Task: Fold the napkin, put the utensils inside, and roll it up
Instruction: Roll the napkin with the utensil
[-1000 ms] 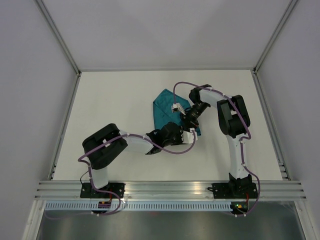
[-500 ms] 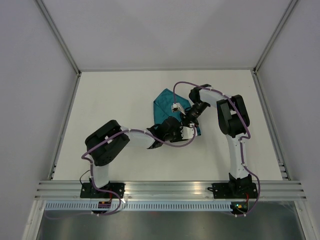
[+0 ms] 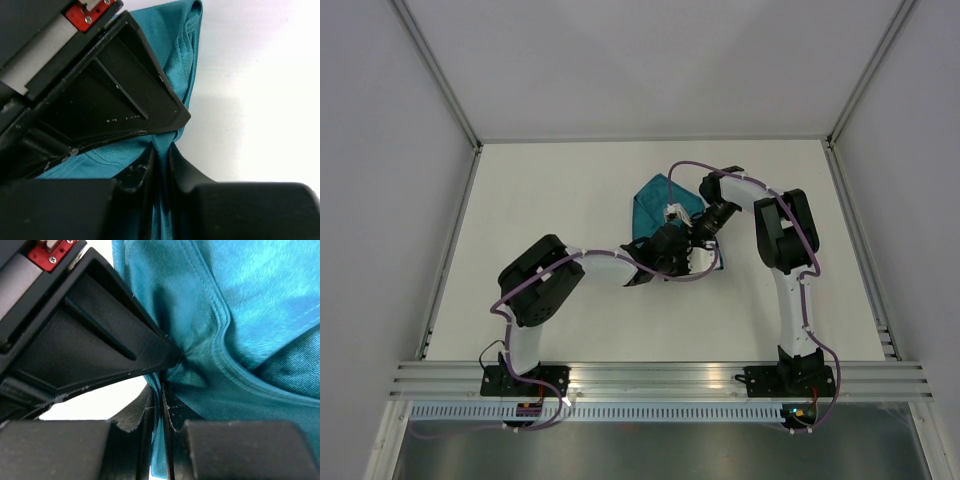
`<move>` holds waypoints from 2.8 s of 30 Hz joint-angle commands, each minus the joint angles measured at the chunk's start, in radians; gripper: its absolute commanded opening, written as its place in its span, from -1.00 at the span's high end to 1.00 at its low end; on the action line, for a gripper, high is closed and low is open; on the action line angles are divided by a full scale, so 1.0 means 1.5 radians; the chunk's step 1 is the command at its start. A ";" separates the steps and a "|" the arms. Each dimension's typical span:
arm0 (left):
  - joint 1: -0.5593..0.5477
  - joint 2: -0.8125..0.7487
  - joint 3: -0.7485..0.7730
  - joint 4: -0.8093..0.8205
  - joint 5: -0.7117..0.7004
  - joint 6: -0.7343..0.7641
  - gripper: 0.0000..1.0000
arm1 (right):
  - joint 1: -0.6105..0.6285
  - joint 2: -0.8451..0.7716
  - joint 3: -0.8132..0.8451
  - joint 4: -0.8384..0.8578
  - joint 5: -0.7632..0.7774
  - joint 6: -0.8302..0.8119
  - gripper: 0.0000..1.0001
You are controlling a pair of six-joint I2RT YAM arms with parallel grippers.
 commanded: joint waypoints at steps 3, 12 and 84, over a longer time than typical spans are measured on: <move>0.010 0.048 0.030 -0.125 0.062 -0.030 0.87 | 0.001 0.011 0.016 0.001 -0.006 -0.023 0.57; 0.026 0.039 0.077 -0.211 0.158 -0.055 0.95 | -0.021 -0.048 0.015 0.041 -0.031 0.032 -0.17; 0.207 0.222 0.386 -0.521 0.696 -0.249 0.46 | 0.187 -0.408 -0.558 0.676 0.267 0.123 0.61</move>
